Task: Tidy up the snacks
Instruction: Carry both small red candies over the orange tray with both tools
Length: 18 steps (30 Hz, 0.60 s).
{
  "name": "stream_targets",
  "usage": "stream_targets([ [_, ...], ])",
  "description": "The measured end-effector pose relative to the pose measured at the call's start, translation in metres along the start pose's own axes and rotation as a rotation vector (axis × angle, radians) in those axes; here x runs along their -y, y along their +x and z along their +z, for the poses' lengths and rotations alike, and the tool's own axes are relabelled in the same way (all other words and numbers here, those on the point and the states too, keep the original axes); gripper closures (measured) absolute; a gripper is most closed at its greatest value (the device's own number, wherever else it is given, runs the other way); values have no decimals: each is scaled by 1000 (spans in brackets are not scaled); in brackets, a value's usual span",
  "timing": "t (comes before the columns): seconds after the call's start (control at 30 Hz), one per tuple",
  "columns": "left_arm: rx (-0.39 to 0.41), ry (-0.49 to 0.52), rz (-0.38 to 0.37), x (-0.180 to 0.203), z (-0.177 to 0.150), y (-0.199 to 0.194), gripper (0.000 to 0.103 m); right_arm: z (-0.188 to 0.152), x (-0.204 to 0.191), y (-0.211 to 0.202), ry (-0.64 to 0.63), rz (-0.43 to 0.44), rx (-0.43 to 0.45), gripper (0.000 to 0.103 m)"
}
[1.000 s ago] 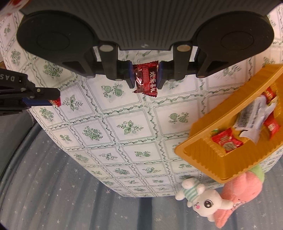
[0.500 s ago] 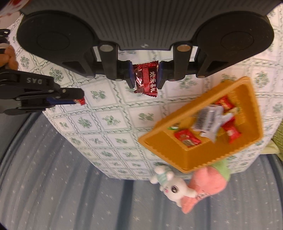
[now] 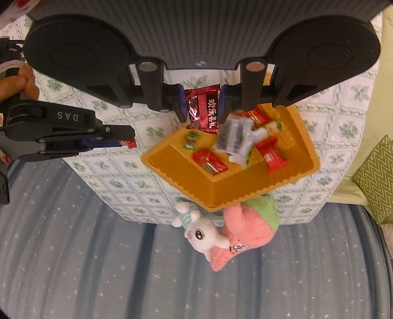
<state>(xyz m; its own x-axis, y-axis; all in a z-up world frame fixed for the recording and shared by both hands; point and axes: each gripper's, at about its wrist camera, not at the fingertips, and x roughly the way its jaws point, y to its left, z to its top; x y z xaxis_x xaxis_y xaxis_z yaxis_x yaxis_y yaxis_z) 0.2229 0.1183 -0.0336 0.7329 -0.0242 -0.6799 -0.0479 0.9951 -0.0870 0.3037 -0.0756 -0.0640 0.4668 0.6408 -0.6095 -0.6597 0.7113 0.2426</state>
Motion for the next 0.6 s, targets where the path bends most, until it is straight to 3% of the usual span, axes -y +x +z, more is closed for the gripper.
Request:
stream_targets([
  [0.6, -7, 34, -33, -47, 62, 77, 80, 65, 9, 83, 52, -58, 10, 86],
])
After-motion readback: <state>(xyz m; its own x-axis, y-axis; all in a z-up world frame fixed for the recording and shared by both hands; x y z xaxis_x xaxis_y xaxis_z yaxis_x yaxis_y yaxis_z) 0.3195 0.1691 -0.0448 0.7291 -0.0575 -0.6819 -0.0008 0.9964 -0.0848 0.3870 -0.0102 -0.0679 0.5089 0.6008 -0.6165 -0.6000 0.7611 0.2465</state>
